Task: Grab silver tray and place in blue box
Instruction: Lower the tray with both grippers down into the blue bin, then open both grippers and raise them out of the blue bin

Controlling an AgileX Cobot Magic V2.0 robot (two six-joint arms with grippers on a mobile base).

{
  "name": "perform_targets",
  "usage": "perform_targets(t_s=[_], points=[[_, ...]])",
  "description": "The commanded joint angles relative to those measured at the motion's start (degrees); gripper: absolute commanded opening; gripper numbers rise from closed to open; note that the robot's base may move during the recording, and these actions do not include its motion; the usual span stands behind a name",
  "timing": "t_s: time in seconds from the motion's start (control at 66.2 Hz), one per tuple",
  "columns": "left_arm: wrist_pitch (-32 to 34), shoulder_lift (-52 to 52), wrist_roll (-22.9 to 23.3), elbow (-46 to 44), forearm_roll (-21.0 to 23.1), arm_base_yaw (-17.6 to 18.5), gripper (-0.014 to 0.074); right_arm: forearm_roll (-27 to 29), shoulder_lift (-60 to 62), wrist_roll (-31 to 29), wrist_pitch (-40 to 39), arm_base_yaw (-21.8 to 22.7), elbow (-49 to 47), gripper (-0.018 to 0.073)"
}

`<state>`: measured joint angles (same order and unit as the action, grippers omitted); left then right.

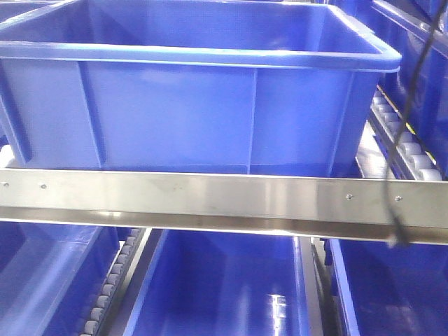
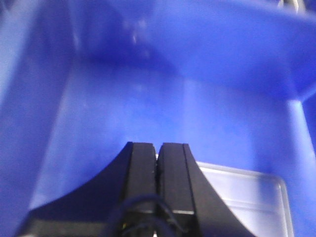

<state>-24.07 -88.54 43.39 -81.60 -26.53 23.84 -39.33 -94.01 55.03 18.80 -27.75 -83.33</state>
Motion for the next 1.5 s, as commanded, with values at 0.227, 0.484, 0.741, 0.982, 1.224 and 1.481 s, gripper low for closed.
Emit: perform_targets(t_s=[0.227,0.484,0.741,0.982,1.224,1.481], points=[[16.79,21.88,0.38,21.09,-1.90,0.53,-0.0093,-10.72,19.20,-1.13,-23.78,0.11,22.42,0.0050],[42.29,43.74,0.49,50.12,-10.65,0.57,-0.0094,-16.14,34.63,-1.13,-33.95,0.11,43.41,0.0050],[44.11,65.41,0.49,65.51,-10.54,0.57,-0.0094,-16.14,51.38,-1.13,-33.46,0.11,56.84,0.0049],[47.77,72.77,0.49,68.06,-10.66,0.57,-0.0094,-16.14,58.62,-1.13,-33.38,0.11,59.66,0.0049],[47.65,72.77,0.49,68.06,-10.66,0.57,-0.0094,-16.14,58.61,-1.13,-33.38,0.11,59.66,0.0048],[47.65,72.77,0.49,68.06,-10.66,0.57,-0.0094,-13.97,59.83,-1.13,-29.12,0.11,59.66,0.0048]])
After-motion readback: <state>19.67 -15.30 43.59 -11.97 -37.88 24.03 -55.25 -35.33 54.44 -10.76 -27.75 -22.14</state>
